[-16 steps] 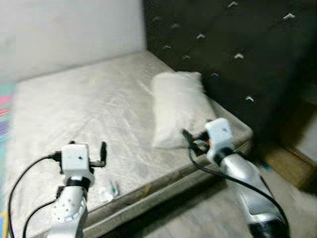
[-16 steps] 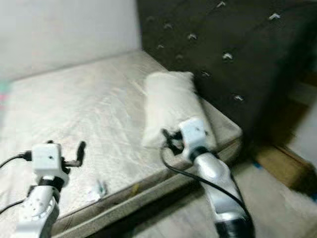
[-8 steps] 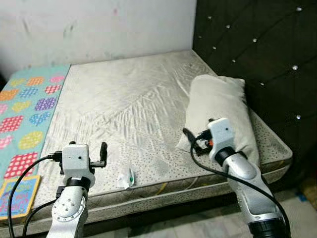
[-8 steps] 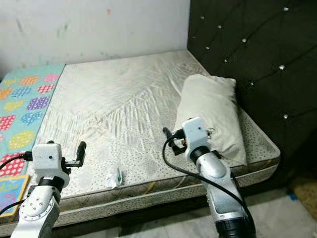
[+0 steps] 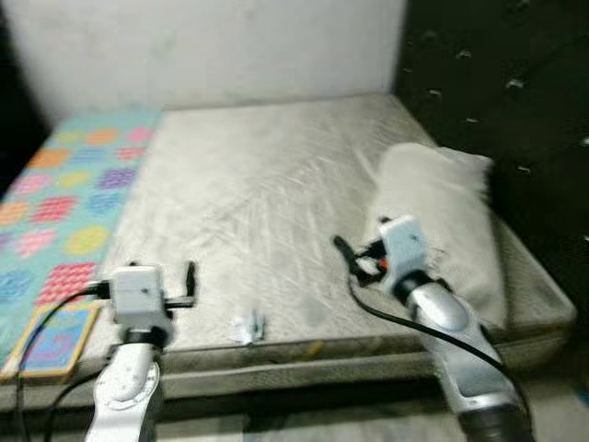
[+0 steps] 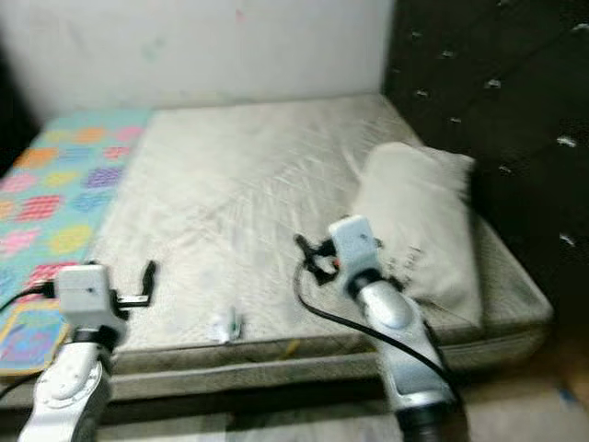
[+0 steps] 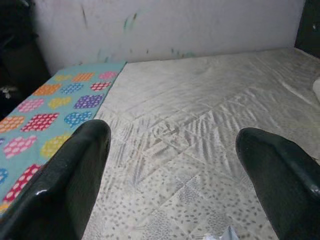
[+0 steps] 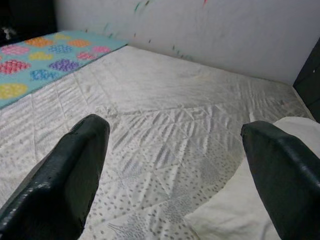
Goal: Clean up the room
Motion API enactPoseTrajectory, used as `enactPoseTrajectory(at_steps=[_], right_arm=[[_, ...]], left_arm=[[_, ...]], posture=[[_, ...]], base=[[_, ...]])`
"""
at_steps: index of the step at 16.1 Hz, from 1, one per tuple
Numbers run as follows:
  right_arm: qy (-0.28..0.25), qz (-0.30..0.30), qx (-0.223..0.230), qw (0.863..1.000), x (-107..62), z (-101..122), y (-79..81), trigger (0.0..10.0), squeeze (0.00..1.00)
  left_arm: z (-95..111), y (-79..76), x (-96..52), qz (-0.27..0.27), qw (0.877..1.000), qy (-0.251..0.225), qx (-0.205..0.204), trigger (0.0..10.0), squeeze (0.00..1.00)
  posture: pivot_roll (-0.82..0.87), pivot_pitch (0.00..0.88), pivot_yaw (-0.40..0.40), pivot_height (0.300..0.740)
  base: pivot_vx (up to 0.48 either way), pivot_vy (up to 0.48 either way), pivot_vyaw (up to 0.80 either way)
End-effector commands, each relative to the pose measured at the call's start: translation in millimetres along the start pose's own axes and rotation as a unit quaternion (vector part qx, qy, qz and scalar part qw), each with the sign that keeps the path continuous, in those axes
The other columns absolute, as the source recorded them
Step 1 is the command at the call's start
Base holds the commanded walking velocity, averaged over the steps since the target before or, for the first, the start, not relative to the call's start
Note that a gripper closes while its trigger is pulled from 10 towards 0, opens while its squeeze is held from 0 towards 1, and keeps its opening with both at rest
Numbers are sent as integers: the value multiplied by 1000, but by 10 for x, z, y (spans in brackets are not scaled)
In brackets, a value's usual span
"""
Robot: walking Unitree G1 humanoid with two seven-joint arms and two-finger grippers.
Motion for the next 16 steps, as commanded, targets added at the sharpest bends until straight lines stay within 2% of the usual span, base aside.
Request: enactPoseTrajectory(at_steps=[1,6,16], right_arm=[[-6,4,10,1000,27,36,36,10000,0],[-3,-1,11,1000,16,23,21,10000,0],[-4,0,9,1000,16,20,22,10000,0]], left_arm=[[-1,75,12,9,1000,3,2,10000,0],[-9,69,27,3,1000,6,-6,10000,0],[-35,61,37,1,1000,12,-7,10000,0]], posture=[[-116,0,6,740],[-122,0,9,740],[-126,0,10,740]], base=[[0,0,0],[0,56,0],[0,432,0]])
Point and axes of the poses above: a point about 5 cm out from each wrist's last joint towards the gripper, its own x axis pointing out of the wrist towards the gripper, its own z axis along the axis of the wrist's last joint, y = z × x, the point moved 6 cm from there along x, pointing out of the wrist towards the gripper, and after that the axes turned 7 degrees about -x, right-handed, at the moved point
